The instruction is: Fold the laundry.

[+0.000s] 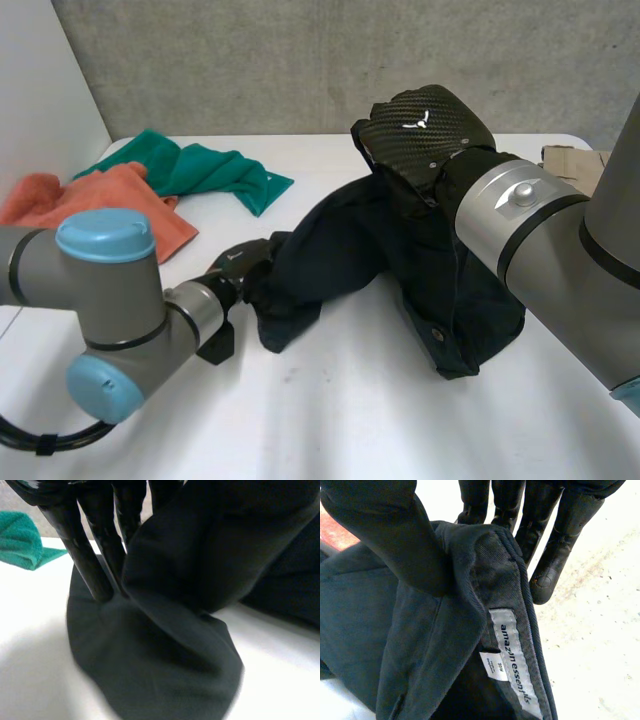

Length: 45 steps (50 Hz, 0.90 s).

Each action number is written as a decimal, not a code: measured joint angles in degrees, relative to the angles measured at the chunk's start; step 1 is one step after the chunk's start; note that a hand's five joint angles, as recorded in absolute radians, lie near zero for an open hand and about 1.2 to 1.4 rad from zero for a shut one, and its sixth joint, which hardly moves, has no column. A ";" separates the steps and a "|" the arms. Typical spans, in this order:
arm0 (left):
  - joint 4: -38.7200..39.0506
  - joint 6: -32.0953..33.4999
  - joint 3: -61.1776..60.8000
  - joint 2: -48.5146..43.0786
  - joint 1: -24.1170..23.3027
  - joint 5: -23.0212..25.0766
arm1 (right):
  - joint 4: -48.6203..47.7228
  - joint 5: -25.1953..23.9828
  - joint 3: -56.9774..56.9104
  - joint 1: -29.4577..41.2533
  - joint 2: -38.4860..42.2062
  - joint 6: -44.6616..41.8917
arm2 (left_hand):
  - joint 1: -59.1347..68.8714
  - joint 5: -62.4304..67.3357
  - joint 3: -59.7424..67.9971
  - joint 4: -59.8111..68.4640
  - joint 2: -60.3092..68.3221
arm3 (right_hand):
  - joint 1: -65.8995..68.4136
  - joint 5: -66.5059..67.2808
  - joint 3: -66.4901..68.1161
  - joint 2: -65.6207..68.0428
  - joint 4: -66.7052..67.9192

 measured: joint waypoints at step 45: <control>1.31 16.20 10.45 45.26 2.19 -4.11 | -10.94 0.15 -0.07 -6.06 -22.63 -2.40 | 13.31 17.17 18.33 19.69 18.22 | 0.97 0.47 0.44 0.00 0.24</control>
